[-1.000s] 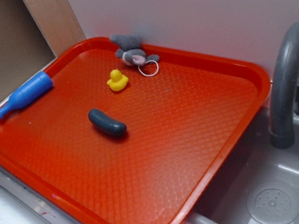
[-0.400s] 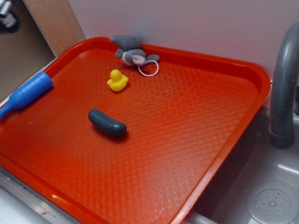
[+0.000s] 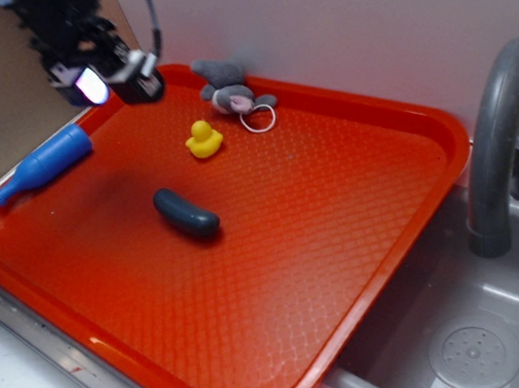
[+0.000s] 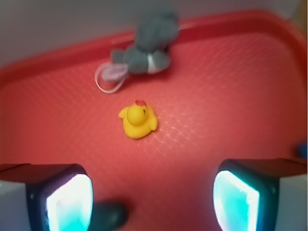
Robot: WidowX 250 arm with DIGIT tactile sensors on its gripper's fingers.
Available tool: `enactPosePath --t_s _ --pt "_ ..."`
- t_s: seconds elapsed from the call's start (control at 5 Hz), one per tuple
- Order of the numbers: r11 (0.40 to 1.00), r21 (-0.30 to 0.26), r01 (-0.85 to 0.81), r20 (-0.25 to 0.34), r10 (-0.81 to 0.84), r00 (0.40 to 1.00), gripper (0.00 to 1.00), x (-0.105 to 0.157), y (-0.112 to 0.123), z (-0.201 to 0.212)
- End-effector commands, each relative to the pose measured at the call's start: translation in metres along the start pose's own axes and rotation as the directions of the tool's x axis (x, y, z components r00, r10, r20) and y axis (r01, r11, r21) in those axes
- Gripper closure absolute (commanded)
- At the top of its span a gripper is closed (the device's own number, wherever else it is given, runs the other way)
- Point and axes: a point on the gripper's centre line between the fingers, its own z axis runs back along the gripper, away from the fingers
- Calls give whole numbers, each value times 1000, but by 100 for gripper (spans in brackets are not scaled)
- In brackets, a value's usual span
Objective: Grab the yellow duck.
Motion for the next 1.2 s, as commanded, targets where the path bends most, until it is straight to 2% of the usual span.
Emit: enactPosePath --t_s 0.0,0.2,0.4,0.6,1.0 --pt "999 -36 35 22 -34 999 0 31 -20 -41" --pt "996 -42 79 -9 -80 997 0 37 -27 -56" --pt "998 -11 64 -23 -64 998 0 37 -29 -67" --pt "994 81 67 -36 -65 997 100 32 -30 -73" --pt "987 128 96 -68 -87 994 100 17 -34 -76"
